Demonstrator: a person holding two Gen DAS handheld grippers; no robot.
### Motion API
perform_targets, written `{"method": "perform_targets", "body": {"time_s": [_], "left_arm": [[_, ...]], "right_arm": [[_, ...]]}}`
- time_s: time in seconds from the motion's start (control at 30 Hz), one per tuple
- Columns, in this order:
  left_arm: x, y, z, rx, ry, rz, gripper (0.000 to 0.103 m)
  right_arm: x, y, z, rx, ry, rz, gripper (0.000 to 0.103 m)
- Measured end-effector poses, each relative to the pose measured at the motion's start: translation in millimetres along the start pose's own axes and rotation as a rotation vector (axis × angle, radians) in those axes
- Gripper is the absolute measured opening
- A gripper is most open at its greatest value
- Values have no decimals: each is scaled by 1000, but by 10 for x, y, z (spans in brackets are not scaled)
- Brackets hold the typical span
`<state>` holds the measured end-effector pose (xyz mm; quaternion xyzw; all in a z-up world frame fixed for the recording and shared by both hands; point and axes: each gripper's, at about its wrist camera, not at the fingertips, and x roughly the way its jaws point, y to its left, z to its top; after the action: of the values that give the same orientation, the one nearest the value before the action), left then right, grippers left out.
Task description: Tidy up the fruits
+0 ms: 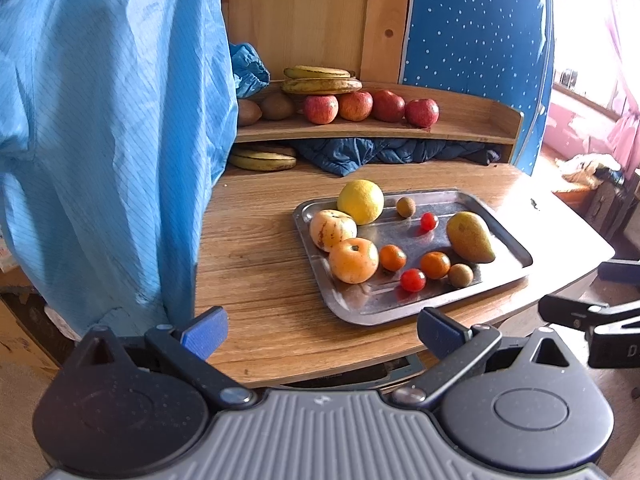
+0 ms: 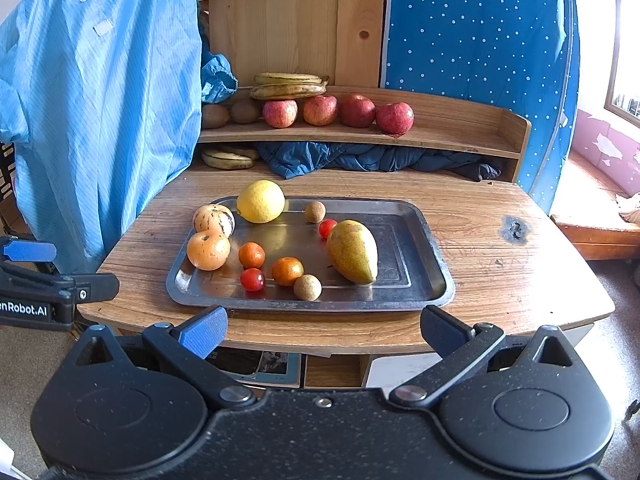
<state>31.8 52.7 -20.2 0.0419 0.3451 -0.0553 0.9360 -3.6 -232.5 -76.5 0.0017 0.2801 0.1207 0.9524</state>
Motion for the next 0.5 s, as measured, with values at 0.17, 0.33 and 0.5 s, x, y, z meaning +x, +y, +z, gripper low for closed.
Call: {"method": "perform_targets", "body": {"time_s": [0.17,0.33,0.5], "left_arm": [[19,-39,11,40,17,28,103],[38,-56,11,67,18,53,103],[79,-33,27,74,18,62,103]], "right_arm": [[32,9,3,-7,6,0,102],[71,11,21,-9,11,-7,102],[120,10,45,-12,19,-13,102]]}}
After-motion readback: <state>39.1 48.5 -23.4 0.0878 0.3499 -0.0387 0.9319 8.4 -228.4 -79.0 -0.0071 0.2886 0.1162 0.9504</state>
